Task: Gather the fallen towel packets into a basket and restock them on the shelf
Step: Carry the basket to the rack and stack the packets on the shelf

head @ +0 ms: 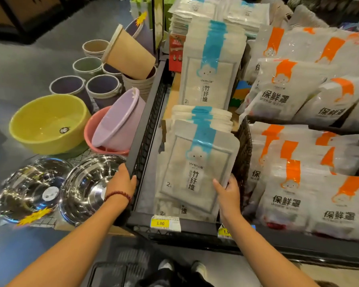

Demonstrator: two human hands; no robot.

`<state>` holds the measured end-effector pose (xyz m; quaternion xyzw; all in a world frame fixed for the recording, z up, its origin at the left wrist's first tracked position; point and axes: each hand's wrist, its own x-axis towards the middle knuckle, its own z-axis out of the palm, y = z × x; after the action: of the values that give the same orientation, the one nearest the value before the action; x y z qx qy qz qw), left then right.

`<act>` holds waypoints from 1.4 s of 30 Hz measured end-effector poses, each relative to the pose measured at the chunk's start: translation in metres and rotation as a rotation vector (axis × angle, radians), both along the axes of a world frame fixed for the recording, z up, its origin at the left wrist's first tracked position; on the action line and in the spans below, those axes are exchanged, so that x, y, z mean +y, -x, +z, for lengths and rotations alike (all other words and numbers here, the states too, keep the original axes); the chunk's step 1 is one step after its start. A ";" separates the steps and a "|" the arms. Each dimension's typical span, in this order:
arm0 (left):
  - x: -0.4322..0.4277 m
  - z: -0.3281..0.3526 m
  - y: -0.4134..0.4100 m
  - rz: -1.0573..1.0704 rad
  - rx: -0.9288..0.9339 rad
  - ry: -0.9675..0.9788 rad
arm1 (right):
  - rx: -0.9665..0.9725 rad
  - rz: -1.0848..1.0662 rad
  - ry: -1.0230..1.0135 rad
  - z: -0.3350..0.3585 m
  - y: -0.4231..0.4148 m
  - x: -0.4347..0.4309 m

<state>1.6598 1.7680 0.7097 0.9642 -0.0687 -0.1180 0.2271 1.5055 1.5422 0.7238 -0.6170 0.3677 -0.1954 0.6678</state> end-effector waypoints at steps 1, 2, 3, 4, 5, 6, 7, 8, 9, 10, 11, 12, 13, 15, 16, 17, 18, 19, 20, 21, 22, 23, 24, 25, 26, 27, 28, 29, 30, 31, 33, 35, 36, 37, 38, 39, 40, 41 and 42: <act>0.000 0.000 0.000 0.000 -0.008 -0.001 | 0.055 -0.012 0.014 -0.007 0.000 0.001; 0.000 -0.001 -0.001 0.000 -0.014 -0.001 | 0.125 -0.016 0.056 -0.012 0.001 0.003; 0.000 -0.001 0.000 0.002 -0.019 -0.005 | 0.212 -0.001 0.127 -0.016 0.003 0.004; 0.001 -0.003 0.001 0.005 -0.027 -0.012 | 0.316 0.039 0.212 -0.019 0.005 0.004; 0.001 -0.004 0.001 0.008 -0.036 -0.023 | 0.422 0.099 0.299 -0.022 0.006 0.004; 0.002 -0.005 0.001 0.011 -0.044 -0.034 | 0.518 0.162 0.390 -0.025 0.007 0.003; 0.001 -0.005 0.000 0.014 -0.050 -0.039 | 0.599 0.223 0.452 -0.027 0.008 0.002; 0.001 -0.006 -0.001 0.016 -0.055 -0.037 | 0.667 0.272 0.479 -0.027 0.007 0.002; 0.000 -0.007 -0.002 0.016 -0.060 -0.030 | 0.729 0.320 0.501 -0.027 0.006 0.001; 0.001 -0.007 -0.002 0.015 -0.066 -0.025 | 0.782 0.362 0.521 -0.025 0.004 0.001; 0.001 -0.008 -0.003 0.014 -0.068 -0.021 | 0.819 0.399 0.551 -0.024 0.003 0.001; 0.002 -0.009 -0.003 0.011 -0.068 -0.017 | 0.840 0.424 0.572 -0.021 0.002 0.001; 0.003 -0.009 -0.004 0.009 -0.059 -0.011 | 0.848 0.442 0.588 -0.018 0.002 0.002; 0.006 -0.006 -0.007 0.002 0.003 0.019 | 0.844 0.466 0.598 -0.009 0.006 0.003; 0.008 -0.003 -0.007 -0.008 0.041 0.039 | 0.831 0.468 0.602 -0.003 0.010 0.002; 0.010 0.001 -0.007 -0.021 0.066 0.047 | 0.808 0.464 0.617 0.003 0.016 0.001; 0.014 0.006 -0.005 -0.031 0.074 0.042 | 0.771 0.461 0.644 0.011 0.022 -0.001; 0.018 0.013 0.000 -0.032 0.069 0.041 | 0.721 0.465 0.676 0.018 0.028 -0.002; 0.024 0.019 0.008 -0.022 0.058 0.056 | 0.656 0.480 0.694 0.026 0.032 -0.002; 0.031 0.025 0.019 0.005 0.048 0.094 | 0.582 0.511 0.688 0.032 0.037 0.000; 0.041 0.030 0.033 0.054 0.041 0.154 | 0.511 0.559 0.666 0.038 0.040 0.005; 0.052 0.035 0.051 0.120 0.032 0.221 | 0.457 0.625 0.646 0.043 0.044 0.012; 0.065 0.039 0.071 0.195 0.026 0.278 | 0.419 0.705 0.639 0.045 0.048 0.021; 0.079 0.039 0.095 0.273 0.026 0.311 | 0.388 0.786 0.638 0.044 0.052 0.031; 0.094 0.038 0.121 0.357 0.036 0.324 | 0.355 0.864 0.631 0.041 0.057 0.042; 0.108 0.035 0.151 0.452 0.058 0.335 | 0.331 0.942 0.620 0.037 0.064 0.054; 0.120 0.029 0.182 0.553 0.096 0.357 | 0.321 1.025 0.606 0.030 0.071 0.065; 0.132 0.022 0.215 0.646 0.151 0.383 | 0.328 1.107 0.596 0.022 0.078 0.077; 0.141 0.014 0.249 0.729 0.211 0.402 | 0.346 1.183 0.588 0.014 0.086 0.089; 0.150 0.007 0.284 0.804 0.266 0.412 | 0.368 1.251 0.580 0.004 0.096 0.101; 0.167 -0.006 0.355 0.964 0.353 0.421 | 0.416 1.385 0.574 -0.015 0.119 0.128; 0.183 -0.016 0.420 1.107 0.392 0.414 | 0.460 1.524 0.581 -0.033 0.142 0.158; 0.192 -0.021 0.451 1.170 0.390 0.417 | 0.479 1.592 0.576 -0.041 0.154 0.174; 0.201 -0.024 0.480 1.237 0.390 0.433 | 0.494 1.656 0.565 -0.050 0.166 0.192; 0.209 -0.028 0.506 1.284 0.410 0.442 | 0.507 1.714 0.553 -0.057 0.177 0.210; 0.217 -0.031 0.529 1.328 0.430 0.454 | 0.521 1.760 0.545 -0.064 0.188 0.228; 0.226 -0.037 0.550 1.385 0.431 0.477 | 0.542 1.800 0.552 -0.071 0.199 0.247; 0.236 -0.045 0.568 1.456 0.423 0.522 | 0.553 1.833 0.566 -0.079 0.210 0.266; 0.245 -0.050 0.585 1.512 0.399 0.566 | 0.554 1.856 0.568 -0.088 0.222 0.283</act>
<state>1.0746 2.0129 0.6594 0.6175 0.6122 -0.0806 0.4872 1.2838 1.8256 0.6360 -0.8193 -0.1758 0.4714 0.2751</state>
